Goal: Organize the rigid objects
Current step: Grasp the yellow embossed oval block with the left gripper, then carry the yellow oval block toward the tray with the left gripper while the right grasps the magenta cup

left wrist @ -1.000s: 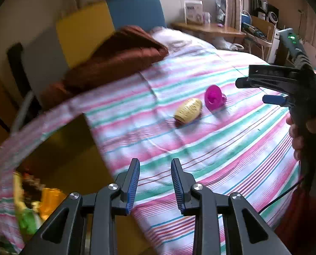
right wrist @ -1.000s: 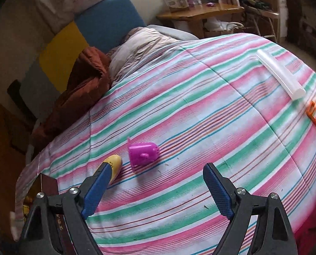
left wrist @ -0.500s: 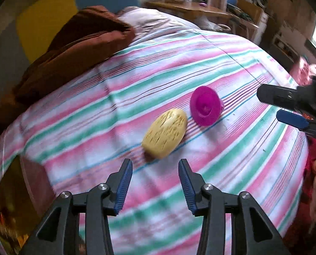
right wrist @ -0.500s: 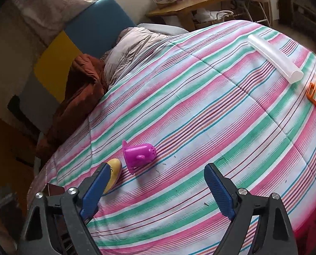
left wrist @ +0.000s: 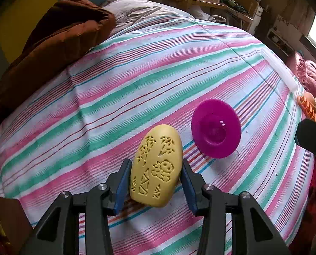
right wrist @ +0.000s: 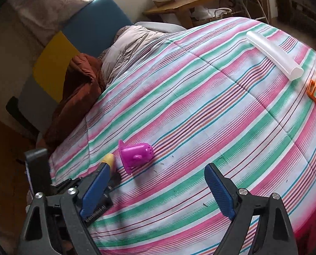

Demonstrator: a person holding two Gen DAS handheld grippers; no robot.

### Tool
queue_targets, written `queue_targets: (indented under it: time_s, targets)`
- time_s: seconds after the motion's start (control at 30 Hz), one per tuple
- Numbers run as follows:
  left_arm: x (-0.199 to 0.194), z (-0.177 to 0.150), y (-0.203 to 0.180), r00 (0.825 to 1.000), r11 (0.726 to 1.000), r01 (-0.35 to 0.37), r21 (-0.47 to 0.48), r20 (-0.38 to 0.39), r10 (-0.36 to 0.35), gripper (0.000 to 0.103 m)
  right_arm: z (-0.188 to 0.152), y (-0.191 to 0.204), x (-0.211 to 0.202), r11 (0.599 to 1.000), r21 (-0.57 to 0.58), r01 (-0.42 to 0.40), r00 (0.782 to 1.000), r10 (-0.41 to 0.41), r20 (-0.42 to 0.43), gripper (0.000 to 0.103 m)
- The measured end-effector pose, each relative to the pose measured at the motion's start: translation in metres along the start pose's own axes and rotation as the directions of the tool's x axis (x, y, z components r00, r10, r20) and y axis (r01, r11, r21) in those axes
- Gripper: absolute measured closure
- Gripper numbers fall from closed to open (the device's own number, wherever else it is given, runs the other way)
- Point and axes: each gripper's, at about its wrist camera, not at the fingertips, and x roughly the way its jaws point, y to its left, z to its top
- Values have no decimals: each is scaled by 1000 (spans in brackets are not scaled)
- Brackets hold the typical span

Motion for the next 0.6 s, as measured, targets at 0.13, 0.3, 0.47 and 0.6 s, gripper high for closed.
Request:
queue_targets:
  time_s: [0.13,0.3,0.47,0.6]
  targets:
    - [-9,-18,0,999,999,-37,-37,1,37,58,-1,-1,3,1000,-3,13,1000,-13,-2,12]
    - [-41,-56,-6,999,990,-48,-130,17,51,58,-1,-8,9,1000,20,21,999,-21,-24,12]
    - [-83,-89,-18,994,991,-21,-131,108,35,58,-5,-7,20,999,4,32,997,-32,-72,12]
    - [-114,-115,-25,984,992,-8,-127,174,30,58,-10,0,28,999,-37,9,994,-13,-112,12]
